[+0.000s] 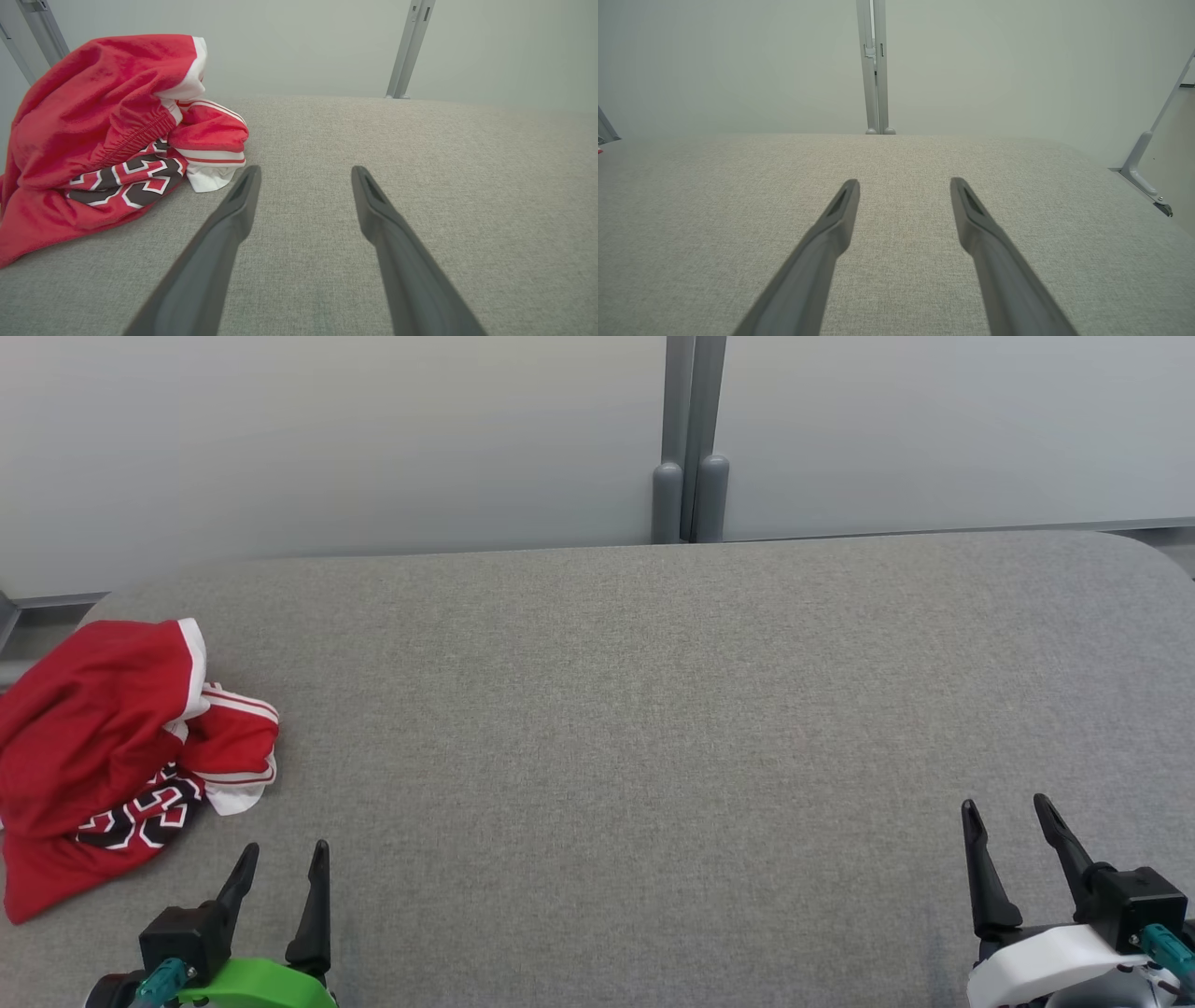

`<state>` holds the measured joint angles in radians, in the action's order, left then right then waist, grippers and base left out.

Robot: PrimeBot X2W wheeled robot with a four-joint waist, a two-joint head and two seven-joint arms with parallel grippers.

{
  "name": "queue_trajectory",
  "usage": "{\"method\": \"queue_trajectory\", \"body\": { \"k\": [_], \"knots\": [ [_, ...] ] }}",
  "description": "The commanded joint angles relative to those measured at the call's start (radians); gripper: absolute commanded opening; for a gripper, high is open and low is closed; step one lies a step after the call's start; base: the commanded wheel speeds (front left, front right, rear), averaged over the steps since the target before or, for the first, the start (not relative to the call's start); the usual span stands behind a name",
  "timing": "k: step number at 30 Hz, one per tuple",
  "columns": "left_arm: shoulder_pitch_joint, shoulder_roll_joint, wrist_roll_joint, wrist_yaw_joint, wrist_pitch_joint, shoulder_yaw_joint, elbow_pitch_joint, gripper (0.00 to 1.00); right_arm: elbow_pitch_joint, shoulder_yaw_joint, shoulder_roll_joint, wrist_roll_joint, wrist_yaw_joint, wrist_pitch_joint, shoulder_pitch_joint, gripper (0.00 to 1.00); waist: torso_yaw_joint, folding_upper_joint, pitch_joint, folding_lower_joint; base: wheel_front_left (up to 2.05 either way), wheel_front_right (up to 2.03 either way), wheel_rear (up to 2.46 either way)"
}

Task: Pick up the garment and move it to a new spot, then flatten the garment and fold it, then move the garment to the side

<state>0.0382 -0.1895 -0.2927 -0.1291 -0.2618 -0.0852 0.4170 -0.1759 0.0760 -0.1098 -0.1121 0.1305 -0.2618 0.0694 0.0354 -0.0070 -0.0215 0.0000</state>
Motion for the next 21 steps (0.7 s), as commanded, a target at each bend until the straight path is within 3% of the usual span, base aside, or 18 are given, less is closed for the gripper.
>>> {"method": "queue_trajectory", "body": {
  "k": [1,21],
  "knots": [
    [-0.007,-0.007,0.005,-0.003,-0.004,0.002,0.001,1.0,0.005,0.001,-0.005,0.004,0.0,-0.005,0.011,1.0,-0.001,0.007,-0.001,0.0,0.0,0.0,0.0],
    [-0.008,-0.001,-0.002,-0.003,-0.004,0.011,-0.007,1.0,0.009,0.003,-0.006,-0.006,0.0,-0.005,0.018,1.0,-0.003,0.007,0.002,0.0,0.0,0.0,0.0]
  ]
}}
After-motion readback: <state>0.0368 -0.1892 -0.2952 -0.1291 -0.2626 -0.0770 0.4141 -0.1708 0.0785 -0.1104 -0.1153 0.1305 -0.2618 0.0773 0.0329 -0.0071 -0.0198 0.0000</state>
